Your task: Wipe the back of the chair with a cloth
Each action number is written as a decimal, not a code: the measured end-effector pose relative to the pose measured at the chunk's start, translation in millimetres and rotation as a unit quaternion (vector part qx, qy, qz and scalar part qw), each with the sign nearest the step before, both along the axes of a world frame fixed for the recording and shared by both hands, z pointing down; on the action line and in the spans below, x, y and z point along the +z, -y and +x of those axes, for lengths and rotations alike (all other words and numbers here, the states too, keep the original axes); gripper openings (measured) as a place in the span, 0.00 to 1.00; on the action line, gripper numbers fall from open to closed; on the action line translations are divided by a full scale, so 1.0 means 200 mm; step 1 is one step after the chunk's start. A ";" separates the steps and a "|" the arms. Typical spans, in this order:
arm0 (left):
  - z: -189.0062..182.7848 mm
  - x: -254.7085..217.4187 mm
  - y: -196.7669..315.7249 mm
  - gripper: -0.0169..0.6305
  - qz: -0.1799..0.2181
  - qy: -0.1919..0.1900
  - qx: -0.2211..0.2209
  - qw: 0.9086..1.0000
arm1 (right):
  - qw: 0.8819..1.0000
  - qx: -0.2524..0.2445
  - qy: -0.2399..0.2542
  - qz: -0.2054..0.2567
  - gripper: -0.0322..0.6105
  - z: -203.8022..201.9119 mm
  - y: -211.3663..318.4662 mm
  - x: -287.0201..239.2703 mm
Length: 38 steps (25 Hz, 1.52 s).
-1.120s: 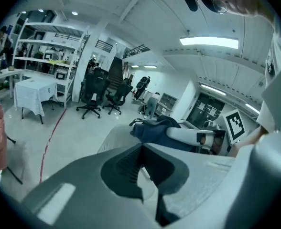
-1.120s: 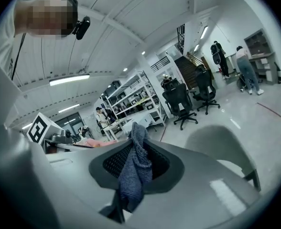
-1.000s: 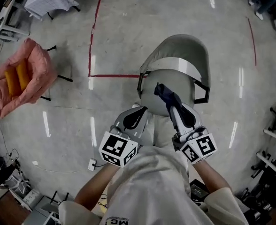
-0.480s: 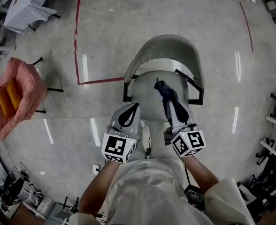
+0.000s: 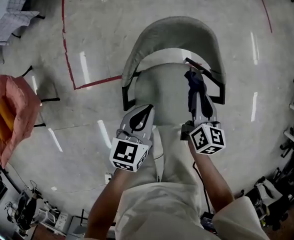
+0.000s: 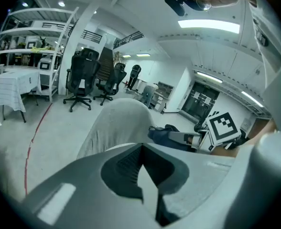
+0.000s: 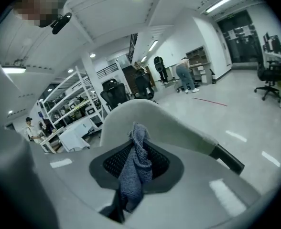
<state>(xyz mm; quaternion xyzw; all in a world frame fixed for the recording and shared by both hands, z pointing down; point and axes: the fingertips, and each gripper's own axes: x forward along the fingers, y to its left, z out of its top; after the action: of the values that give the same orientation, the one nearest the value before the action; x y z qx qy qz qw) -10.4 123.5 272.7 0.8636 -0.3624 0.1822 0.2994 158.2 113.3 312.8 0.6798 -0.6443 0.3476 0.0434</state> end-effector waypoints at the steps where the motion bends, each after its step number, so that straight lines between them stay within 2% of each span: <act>1: 0.02 0.04 0.00 0.03 -0.003 0.000 0.011 1.000 | 1.000 0.016 -0.004 -0.003 0.16 0.04 0.00 0.06; 7: 0.12 0.26 -0.03 0.03 -0.028 -0.013 0.048 0.998 | 0.991 0.127 -0.016 -0.028 0.16 0.27 -0.06 0.36; 16: 0.24 0.44 -0.08 0.03 -0.055 -0.022 0.075 0.995 | 0.971 0.231 0.004 -0.055 0.16 0.51 -0.06 0.68; 27: 0.31 0.55 -0.06 0.03 -0.075 -0.015 0.090 0.993 | 0.931 0.345 0.063 -0.103 0.16 0.72 -0.09 1.01; 31: 0.33 0.60 -0.06 0.03 -0.088 -0.014 0.085 0.992 | 0.930 0.344 0.056 -0.111 0.16 0.75 -0.04 1.07; 38: 0.37 0.64 -0.05 0.03 -0.098 -0.018 0.078 0.992 | 0.946 0.304 0.026 -0.111 0.16 0.75 0.12 1.08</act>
<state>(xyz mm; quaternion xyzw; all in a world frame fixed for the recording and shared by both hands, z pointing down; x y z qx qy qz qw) 62.7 132.8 400.0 0.8589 -0.2685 0.2243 0.3741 308.4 90.1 528.9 0.8253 -0.3650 0.4308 -0.0060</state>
